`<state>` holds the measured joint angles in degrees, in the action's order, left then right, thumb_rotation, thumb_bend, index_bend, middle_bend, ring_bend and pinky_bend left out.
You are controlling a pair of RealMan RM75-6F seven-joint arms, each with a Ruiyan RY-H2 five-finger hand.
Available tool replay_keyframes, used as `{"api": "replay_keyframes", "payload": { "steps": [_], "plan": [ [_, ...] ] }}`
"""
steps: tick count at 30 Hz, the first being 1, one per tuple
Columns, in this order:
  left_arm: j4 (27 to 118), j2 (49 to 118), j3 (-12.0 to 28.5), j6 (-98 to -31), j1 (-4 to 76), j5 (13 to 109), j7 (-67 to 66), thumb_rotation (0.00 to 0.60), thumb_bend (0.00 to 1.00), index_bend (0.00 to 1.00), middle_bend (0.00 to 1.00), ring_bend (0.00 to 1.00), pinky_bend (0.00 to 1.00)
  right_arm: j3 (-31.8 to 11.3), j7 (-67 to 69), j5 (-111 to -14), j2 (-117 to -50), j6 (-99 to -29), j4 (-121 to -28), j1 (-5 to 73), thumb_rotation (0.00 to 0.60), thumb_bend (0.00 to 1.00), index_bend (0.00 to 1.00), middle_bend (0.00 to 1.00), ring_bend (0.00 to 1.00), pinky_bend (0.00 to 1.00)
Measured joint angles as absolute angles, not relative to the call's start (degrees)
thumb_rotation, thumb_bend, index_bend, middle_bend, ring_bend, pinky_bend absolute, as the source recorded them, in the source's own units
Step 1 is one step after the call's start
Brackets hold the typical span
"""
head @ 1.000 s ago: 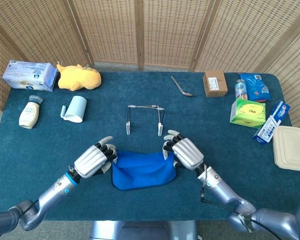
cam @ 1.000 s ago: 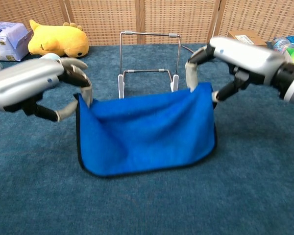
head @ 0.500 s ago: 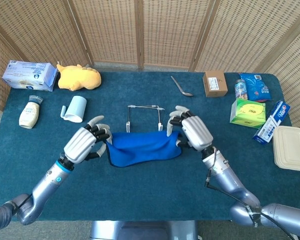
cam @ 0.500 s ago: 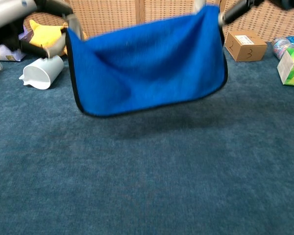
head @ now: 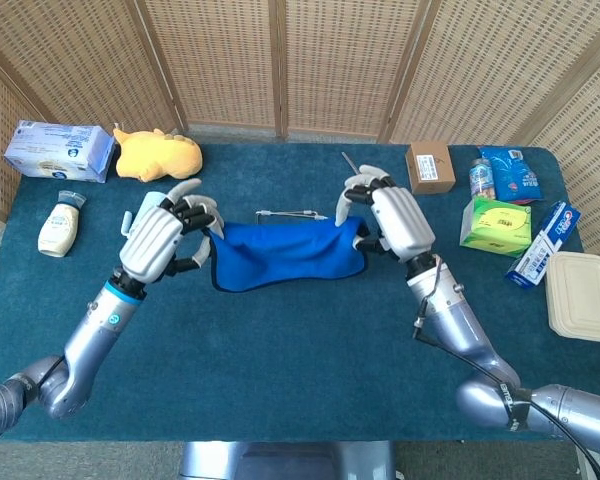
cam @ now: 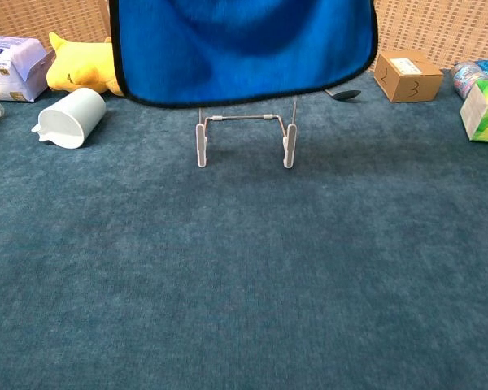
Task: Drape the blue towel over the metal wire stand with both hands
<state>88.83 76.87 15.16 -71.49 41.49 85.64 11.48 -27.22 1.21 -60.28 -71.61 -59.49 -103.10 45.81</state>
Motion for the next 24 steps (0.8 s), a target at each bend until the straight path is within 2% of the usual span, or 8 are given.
{"api": "replay_keyframes", "payload": {
  "steps": [11,24],
  "plan": [
    [87.5,75.9,19.9,-67.7,44.9,79.9,11.0,0.6,0.66,0.8,0.49,0.33,0.13,-30.1,-3.3,-50.5,-71.3,-56.6,-101.3,51.3,0.6,0.43,1.0,0.52,0.28,0.17],
    [80.2,79.2,21.0,-64.3,47.7,76.2,11.5,0.6,0.66,0.8,0.49,0.33,0.13,-30.2,-5.8,-43.6,-74.4,-53.7,-94.4,56.7,0.6,0.43,1.0,0.52,0.28,0.17]
  ]
}}
